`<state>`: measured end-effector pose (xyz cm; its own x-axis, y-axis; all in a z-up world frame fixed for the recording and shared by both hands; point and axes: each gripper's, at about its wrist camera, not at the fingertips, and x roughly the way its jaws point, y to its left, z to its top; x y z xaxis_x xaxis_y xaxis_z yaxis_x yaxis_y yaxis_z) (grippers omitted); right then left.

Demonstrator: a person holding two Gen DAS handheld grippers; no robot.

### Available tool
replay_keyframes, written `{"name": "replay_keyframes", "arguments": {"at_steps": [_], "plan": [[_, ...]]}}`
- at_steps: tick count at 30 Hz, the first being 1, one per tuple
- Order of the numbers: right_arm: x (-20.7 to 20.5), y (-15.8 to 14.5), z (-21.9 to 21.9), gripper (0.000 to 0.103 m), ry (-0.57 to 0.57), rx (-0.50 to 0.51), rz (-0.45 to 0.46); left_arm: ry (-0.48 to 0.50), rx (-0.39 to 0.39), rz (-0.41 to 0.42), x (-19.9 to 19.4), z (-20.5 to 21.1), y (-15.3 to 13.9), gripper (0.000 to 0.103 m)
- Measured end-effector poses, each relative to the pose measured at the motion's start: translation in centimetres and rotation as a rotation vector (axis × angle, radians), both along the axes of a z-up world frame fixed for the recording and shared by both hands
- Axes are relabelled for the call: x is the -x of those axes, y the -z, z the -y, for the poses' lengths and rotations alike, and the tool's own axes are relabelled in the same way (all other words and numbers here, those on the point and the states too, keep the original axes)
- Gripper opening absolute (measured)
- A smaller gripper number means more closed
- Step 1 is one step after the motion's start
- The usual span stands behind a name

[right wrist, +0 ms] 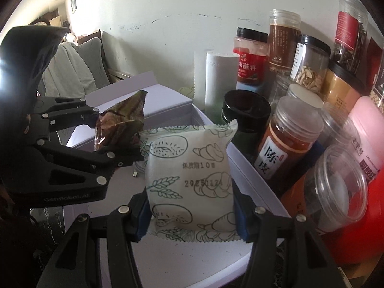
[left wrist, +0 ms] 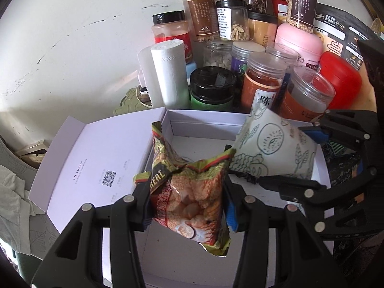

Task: Organize objects
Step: 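Carry the brown bag and white packet together over the white box, then lower both items into the box and open both grippers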

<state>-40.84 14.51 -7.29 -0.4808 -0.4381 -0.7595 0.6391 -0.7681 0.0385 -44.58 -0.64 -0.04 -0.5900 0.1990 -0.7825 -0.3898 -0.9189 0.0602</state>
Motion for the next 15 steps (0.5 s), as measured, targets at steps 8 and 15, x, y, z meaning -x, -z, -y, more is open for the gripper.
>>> {"name": "replay_keyframes", "arguments": {"at_steps": [8, 15], "plan": [[0.4, 1.0, 0.0, 0.057, -0.001, -0.011, 0.029, 0.041, 0.018, 0.069, 0.5, -1.2, 2.4, 0.045], [0.8, 2.5, 0.6, 0.057, 0.0, -0.055, 0.062, 0.021, 0.008, 0.111, 1.1, -0.7, 3.9, 0.045]]}}
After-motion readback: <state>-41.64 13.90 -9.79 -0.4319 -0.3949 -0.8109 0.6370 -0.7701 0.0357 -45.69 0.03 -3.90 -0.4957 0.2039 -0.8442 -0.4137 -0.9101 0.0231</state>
